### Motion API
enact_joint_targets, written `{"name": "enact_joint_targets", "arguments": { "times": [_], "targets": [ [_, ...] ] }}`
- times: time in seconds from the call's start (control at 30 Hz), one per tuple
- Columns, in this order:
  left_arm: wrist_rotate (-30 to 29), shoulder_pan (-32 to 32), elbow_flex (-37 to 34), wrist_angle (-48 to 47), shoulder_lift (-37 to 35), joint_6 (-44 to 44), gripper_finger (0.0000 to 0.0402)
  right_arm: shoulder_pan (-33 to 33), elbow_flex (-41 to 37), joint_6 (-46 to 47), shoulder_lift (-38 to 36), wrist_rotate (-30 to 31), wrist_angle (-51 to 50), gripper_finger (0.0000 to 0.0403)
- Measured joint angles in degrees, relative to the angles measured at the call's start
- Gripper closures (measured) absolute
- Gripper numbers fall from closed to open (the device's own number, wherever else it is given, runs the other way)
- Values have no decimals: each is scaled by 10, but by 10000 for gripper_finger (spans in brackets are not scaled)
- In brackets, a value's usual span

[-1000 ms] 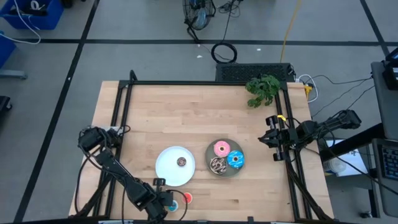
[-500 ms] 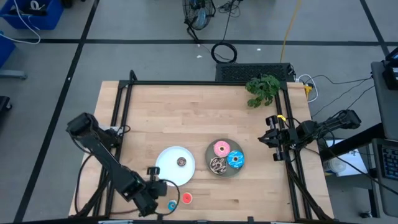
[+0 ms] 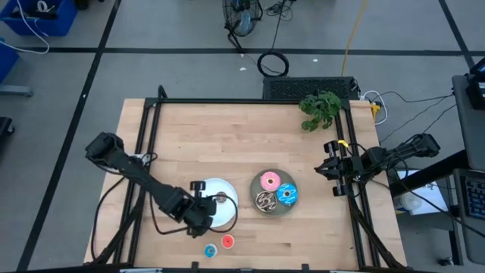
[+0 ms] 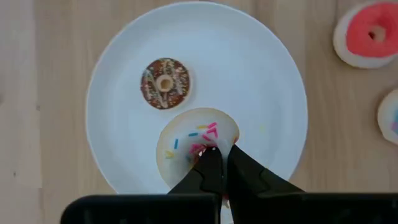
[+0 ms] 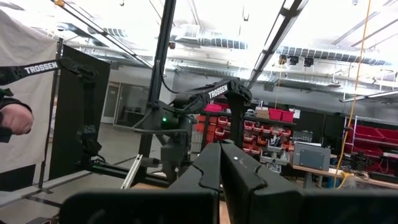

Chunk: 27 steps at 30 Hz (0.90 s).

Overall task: Pick & Place donuts
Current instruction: Put the small white donut on the white plate

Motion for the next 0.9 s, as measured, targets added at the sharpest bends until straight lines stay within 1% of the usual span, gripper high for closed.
{"name": "enact_joint_targets", "arguments": {
  "times": [0.1,0.27,0.43,0.57,0.7,0.77,0.9],
  "targets": [
    [12,6,0,-4,6,8,388,0,0,0,0,0,0,403],
    [19,8,0,-8,6,8,395,0,0,0,0,0,0,403],
    [30,8,0,-16,6,8,386,0,0,6,0,0,-5,403],
    [30,12,-1,-28,6,-3,395,0,0,4,0,0,-5,403],
    [32,19,-33,-15,5,-44,385,0,0,2,0,0,-4,403],
    [34,18,-57,8,5,-52,382,0,0,2,0,0,-4,403],
    [65,18,-103,61,6,-71,394,0,0,2,0,0,-5,403]
  ]
}}
